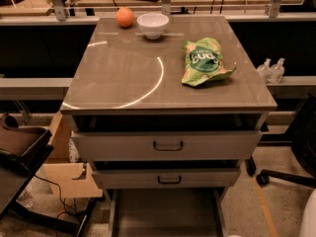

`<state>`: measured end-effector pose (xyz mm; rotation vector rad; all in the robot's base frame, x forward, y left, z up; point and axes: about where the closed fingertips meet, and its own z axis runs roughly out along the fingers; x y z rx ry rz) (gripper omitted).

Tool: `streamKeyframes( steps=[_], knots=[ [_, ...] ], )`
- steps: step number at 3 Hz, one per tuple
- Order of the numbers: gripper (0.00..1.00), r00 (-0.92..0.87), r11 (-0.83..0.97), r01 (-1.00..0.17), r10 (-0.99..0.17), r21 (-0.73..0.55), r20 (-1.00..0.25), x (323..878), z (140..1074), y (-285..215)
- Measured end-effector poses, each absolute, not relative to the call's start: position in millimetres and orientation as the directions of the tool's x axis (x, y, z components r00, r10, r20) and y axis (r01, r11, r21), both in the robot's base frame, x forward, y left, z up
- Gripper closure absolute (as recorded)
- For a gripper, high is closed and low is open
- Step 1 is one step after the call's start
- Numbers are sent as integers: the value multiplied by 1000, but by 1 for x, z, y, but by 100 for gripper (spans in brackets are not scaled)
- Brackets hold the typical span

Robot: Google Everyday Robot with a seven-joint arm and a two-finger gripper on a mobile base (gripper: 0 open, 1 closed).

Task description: Close bottom drawer

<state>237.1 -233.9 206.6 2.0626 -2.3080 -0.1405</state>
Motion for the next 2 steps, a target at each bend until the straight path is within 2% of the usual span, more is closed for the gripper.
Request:
streamKeyframes(
  steps=[1, 2],
  knots=[
    [88, -113, 110, -989, -993, 96, -28, 237, 209, -234],
    [100, -113, 110, -989, -993, 96, -28, 237, 211, -234]
  ],
)
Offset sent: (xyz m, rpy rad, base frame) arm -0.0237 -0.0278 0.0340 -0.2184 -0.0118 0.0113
